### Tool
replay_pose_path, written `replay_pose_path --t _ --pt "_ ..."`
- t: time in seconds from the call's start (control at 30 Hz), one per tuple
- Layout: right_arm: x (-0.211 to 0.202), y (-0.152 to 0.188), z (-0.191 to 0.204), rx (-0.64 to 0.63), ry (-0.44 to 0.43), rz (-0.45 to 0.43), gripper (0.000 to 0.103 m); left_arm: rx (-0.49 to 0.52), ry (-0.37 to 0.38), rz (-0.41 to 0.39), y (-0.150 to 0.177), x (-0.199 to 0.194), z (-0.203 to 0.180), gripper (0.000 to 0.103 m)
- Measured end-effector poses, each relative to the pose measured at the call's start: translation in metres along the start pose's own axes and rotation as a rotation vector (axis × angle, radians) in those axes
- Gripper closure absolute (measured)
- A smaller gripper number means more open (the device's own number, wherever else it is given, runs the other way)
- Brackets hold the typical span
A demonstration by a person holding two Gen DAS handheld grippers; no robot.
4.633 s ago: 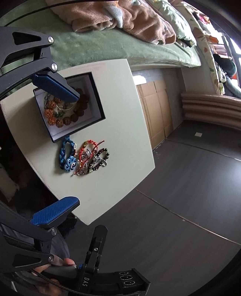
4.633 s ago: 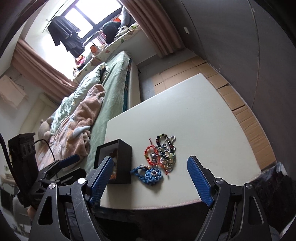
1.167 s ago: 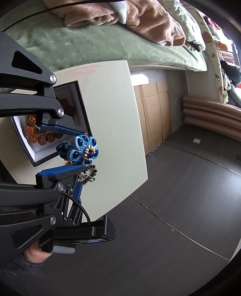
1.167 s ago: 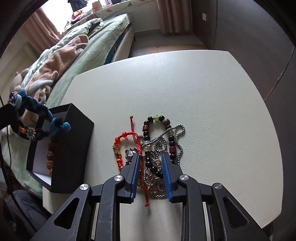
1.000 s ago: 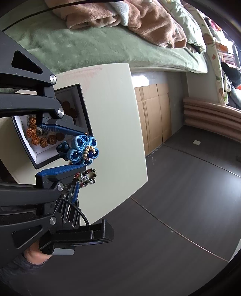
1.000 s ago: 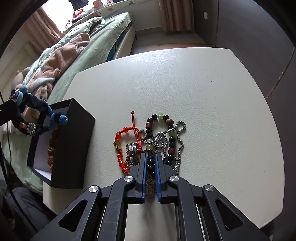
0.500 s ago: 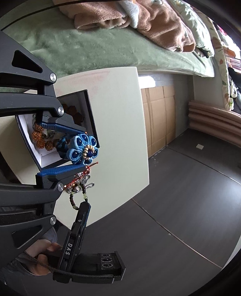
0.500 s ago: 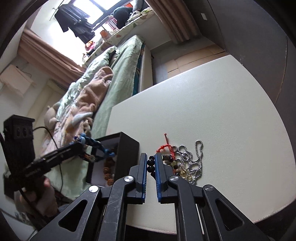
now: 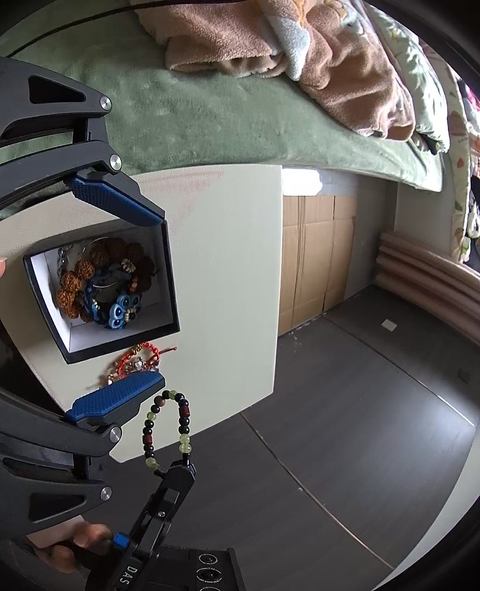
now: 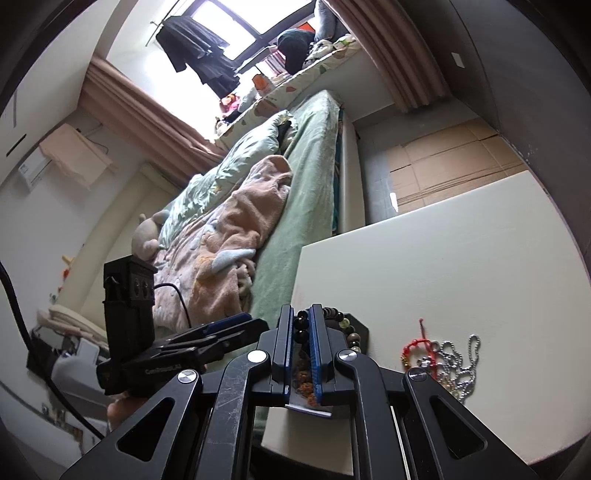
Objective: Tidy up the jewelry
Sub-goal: 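Open the left gripper over the box and lift the beaded chain with the right gripper, then lower the dark bead bracelet into the black box and open the right gripper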
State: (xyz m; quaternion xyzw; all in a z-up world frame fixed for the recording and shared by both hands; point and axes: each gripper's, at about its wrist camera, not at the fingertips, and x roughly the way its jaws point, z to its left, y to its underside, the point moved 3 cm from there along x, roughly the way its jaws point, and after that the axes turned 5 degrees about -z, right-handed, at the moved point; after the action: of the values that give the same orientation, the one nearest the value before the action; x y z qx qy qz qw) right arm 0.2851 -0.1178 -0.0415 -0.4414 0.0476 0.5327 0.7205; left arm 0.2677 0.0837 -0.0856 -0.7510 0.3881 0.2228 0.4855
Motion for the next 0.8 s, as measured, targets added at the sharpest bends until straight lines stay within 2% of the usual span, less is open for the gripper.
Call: replay_pose_path --t 0.2,0.37,0.4,0.43,0.5,0.8 --pt "0.032 0.013 0.015 -0.011 -0.042 0.061 0.093 -0.04 -0.027 0.0 -0.003 0.0 0.018 0.022" --pt "0.052 0.024 0.004 0.026 -0.049 0.111 0.091 -0.048 -0.038 -0.002 -0.002 0.0 0.023 0.022" --pt "0.051 0.025 -0.001 0.046 -0.053 0.113 0.084 -0.049 -0.038 -0.001 -0.002 0.0 0.023 0.022" --pt "0.049 0.025 -0.004 0.056 -0.05 0.106 0.071 -0.048 -0.038 0.0 -0.002 0.001 0.022 0.022" --pt "0.038 0.024 -0.012 0.066 -0.028 0.071 0.052 -0.041 -0.039 0.006 -0.001 0.004 0.02 0.022" --pt "-0.007 0.018 -0.049 0.119 0.068 -0.002 0.049 0.021 -0.021 0.015 0.003 0.017 -0.013 0.022"
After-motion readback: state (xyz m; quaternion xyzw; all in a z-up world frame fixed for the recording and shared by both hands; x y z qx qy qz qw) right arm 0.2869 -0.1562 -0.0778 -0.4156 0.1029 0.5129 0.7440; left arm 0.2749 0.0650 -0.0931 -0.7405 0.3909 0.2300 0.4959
